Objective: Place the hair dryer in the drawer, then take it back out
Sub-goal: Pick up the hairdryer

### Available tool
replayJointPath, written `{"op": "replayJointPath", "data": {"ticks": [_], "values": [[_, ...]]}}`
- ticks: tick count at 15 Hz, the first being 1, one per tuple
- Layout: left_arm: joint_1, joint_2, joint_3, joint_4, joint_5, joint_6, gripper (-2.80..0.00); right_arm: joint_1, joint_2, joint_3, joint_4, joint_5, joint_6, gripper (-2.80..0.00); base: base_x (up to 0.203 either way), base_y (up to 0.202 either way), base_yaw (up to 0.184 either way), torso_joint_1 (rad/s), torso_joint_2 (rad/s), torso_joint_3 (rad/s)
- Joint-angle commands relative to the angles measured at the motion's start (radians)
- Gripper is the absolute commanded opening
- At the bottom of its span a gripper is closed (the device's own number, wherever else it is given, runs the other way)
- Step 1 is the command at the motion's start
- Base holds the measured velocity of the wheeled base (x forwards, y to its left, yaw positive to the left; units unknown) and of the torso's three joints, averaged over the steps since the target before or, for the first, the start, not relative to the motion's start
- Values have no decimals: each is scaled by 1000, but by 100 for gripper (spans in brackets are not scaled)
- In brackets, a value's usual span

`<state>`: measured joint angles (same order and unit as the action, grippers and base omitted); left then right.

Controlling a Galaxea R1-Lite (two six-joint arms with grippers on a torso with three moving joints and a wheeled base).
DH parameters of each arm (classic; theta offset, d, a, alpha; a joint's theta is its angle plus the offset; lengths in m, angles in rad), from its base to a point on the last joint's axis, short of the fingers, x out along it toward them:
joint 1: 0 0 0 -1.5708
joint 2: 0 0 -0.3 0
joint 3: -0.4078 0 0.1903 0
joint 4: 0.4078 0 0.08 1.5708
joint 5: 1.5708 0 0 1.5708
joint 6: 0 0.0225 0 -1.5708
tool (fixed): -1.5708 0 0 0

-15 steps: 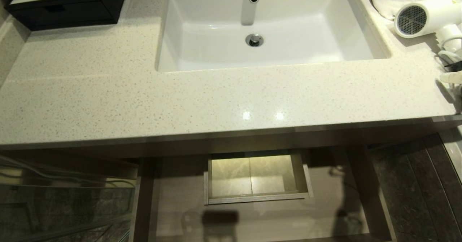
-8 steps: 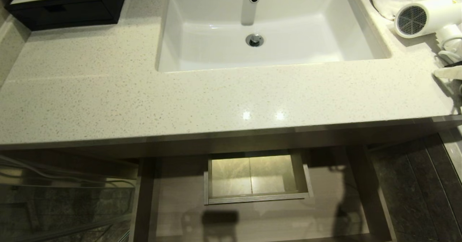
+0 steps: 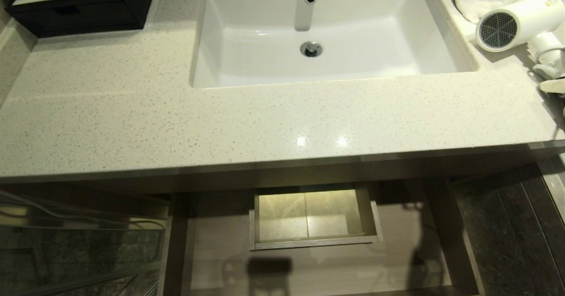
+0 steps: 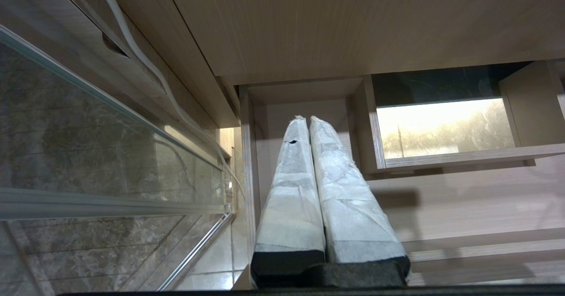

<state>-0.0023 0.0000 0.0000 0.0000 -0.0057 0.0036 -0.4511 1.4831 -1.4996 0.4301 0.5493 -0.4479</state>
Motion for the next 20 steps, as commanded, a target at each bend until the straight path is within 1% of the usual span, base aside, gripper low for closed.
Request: {"op": "replayJointPath", "data": {"ticks": [1, 8, 11, 14, 17, 20], "values": [[1, 0, 1, 0, 0, 0, -280, 0, -38, 5, 5, 2, -3, -280, 0, 0, 0, 0, 0, 0], [-1, 0, 0, 0, 0, -1, -280, -3, -159, 46, 16, -7, -1, -280, 0, 0, 0, 0, 0, 0], [-1, 0, 2, 0, 0, 1, -280, -3, -233, 77, 41, -54, 1, -280, 0, 0, 0, 0, 0, 0], [0, 0, 1, 0, 0, 1, -280, -3, -328, 144, 48, -99, 1, -280, 0, 0, 0, 0, 0, 0], [0, 0, 2, 0, 0, 0, -280, -3, -438, 237, 49, -126, 1, -280, 0, 0, 0, 0, 0, 0], [0, 0, 1, 0, 0, 0, -280, -3, -577, 352, 73, -194, 3, -280, 0, 0, 0, 0, 0, 0]]}}
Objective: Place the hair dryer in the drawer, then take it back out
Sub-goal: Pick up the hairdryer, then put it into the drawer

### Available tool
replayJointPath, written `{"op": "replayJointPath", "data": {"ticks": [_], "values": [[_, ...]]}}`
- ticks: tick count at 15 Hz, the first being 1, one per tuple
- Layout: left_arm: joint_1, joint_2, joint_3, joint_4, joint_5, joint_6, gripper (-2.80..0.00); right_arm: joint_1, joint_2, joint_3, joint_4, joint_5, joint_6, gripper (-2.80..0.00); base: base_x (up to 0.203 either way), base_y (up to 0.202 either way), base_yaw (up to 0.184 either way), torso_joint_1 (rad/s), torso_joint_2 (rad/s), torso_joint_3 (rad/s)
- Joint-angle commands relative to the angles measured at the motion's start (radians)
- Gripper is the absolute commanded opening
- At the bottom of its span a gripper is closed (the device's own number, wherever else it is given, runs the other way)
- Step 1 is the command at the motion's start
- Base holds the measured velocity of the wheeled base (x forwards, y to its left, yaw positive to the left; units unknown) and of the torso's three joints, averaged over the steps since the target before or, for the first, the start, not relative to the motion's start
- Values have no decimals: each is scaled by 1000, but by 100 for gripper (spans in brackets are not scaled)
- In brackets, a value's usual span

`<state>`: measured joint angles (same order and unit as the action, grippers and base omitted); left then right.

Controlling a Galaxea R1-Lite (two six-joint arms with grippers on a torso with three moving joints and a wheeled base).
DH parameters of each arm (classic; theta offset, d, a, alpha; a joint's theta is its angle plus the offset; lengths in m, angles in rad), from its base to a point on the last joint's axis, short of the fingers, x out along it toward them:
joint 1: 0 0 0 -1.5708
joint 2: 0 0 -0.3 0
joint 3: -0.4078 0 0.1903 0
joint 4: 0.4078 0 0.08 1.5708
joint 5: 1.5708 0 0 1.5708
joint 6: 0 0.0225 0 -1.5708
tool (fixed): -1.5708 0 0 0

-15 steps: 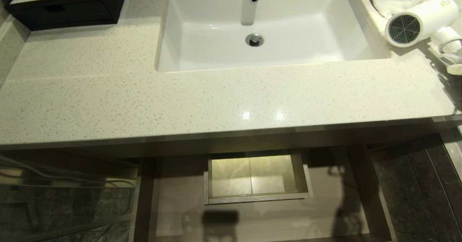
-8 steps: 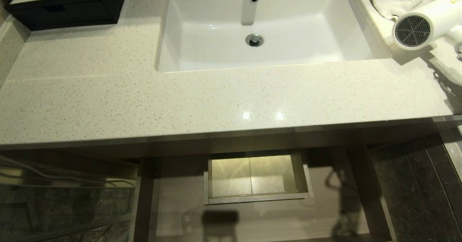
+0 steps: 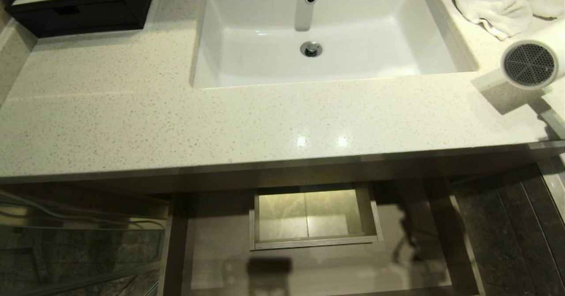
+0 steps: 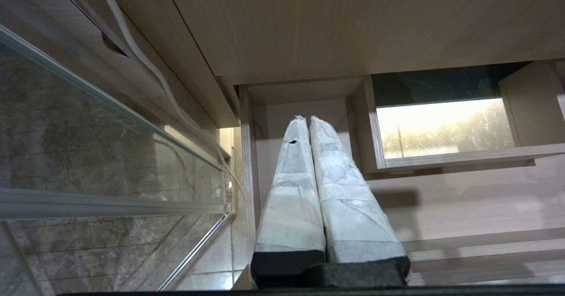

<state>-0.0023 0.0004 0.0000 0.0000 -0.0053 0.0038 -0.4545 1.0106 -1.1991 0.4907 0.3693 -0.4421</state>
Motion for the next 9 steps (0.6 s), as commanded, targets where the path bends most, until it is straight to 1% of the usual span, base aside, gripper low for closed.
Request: {"op": "replayJointPath", "data": {"ticks": [1, 3, 5, 9], "values": [[0, 0, 1, 0, -1, 0, -280, 0, -150, 87, 31, -37, -2, -280, 0, 0, 0, 0, 0, 0], [-1, 0, 2, 0, -1, -1, -280, 1, -214, 150, 47, -63, -2, -280, 0, 0, 0, 0, 0, 0], [-1, 0, 0, 0, -1, 1, -280, 3, -248, 184, 54, -67, -7, -280, 0, 0, 0, 0, 0, 0], [-1, 0, 0, 0, -1, 0, -280, 3, -239, 185, 42, -67, -7, -280, 0, 0, 0, 0, 0, 0]]}}
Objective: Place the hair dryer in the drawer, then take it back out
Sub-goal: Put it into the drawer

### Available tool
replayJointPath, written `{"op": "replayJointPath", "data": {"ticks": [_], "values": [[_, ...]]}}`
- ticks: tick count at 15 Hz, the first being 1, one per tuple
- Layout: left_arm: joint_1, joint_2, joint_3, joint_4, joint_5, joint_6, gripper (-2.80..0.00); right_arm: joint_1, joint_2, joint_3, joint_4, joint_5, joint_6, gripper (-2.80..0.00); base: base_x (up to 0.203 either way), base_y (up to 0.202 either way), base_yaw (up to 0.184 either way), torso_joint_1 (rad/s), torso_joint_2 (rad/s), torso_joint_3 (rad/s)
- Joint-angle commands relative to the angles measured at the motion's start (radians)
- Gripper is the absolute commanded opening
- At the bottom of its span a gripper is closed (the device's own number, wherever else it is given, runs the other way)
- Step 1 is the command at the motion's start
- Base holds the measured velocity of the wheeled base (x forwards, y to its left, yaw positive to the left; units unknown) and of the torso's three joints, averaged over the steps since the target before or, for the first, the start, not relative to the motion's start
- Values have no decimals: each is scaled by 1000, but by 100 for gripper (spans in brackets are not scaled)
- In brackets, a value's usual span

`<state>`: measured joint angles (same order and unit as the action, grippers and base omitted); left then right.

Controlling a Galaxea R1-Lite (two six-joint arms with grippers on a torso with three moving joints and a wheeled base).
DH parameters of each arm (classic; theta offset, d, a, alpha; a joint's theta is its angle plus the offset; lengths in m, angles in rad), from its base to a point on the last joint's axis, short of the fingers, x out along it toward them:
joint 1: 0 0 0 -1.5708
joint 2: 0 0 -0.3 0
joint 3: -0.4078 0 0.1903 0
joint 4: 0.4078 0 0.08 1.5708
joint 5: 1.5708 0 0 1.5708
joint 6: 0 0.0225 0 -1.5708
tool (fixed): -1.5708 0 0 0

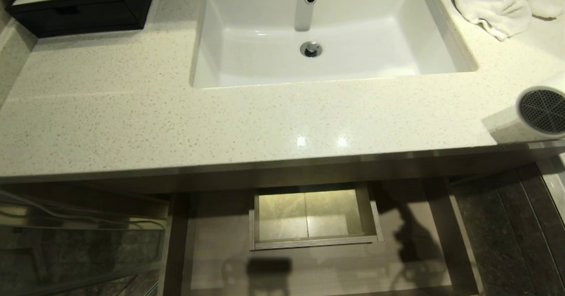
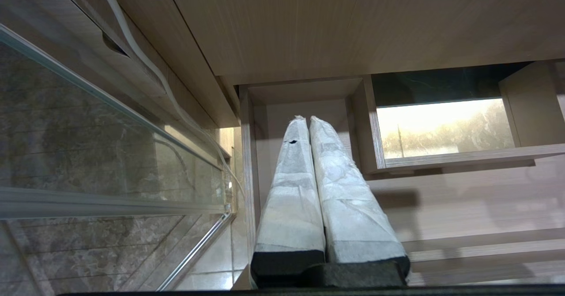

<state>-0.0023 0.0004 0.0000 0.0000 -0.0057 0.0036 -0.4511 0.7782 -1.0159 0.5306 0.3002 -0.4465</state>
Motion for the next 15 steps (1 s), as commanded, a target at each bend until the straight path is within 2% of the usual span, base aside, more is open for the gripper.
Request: {"op": "replayJointPath", "data": {"ticks": [1, 7, 11, 15], "values": [[-1, 0, 0, 0, 0, 0, -280, 0, -7, 2, 3, 2, -3, -280, 0, 0, 0, 0, 0, 0], [0, 0, 0, 0, 0, 1, -280, 0, -8, 16, 2, 2, -3, -280, 0, 0, 0, -3, 23, 20], [1, 0, 0, 0, 0, -1, -280, 0, -14, 26, 0, 2, -5, -280, 0, 0, 0, -108, 379, 256], [-1, 0, 2, 0, 0, 1, -280, 0, -19, 33, 0, 2, -5, -280, 0, 0, 0, -149, 526, 382]]}}
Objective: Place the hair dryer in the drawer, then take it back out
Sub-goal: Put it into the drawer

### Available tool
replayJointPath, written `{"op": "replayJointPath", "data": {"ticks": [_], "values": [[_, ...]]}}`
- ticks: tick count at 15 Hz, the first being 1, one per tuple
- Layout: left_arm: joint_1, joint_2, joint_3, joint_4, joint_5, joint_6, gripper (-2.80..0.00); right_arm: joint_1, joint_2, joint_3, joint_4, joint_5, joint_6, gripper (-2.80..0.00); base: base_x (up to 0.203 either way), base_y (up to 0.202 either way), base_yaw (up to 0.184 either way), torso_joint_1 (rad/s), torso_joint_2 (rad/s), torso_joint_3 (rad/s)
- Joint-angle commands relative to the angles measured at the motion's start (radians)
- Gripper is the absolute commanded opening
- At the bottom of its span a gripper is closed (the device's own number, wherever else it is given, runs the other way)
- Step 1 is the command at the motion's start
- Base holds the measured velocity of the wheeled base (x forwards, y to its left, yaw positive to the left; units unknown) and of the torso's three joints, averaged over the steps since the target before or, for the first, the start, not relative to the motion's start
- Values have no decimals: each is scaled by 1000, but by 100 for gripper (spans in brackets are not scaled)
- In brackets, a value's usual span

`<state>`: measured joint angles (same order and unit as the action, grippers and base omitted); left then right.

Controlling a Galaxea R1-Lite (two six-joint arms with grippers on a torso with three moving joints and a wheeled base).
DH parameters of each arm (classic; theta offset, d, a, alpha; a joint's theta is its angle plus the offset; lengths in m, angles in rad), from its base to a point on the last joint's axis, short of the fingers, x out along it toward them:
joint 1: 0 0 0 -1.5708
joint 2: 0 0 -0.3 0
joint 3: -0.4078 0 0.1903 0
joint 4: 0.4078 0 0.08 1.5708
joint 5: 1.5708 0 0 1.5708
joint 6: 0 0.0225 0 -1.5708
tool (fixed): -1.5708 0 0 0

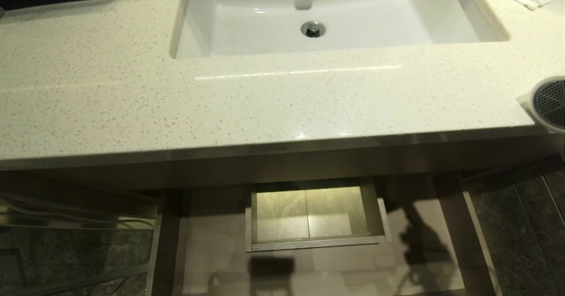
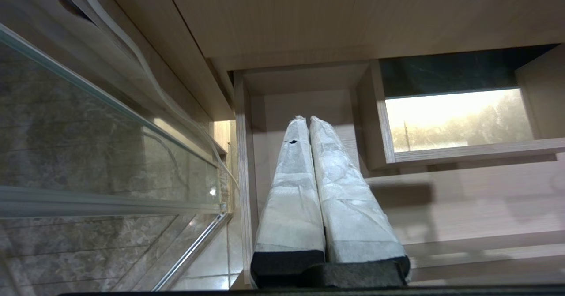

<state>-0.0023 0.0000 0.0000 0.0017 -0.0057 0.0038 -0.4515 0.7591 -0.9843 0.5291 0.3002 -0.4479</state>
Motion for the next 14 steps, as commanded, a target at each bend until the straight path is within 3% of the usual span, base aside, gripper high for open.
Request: {"op": "replayJointPath", "data": {"ticks": [1, 8, 14], "values": [[-1, 0, 2, -2, 0, 1, -280, 1, 0, 1, 0, 4, -6, -280, 0, 0, 0, -90, 379, 285], [-1, 0, 2, -2, 0, 1, -280, 1, 5, 3, -9, 4, -14, -280, 0, 0, 0, -20, 70, 54], [1, 0, 2, -2, 0, -1, -280, 1, 2, 9, -12, 5, -14, -280, 0, 0, 0, -324, 205, -120]]}}
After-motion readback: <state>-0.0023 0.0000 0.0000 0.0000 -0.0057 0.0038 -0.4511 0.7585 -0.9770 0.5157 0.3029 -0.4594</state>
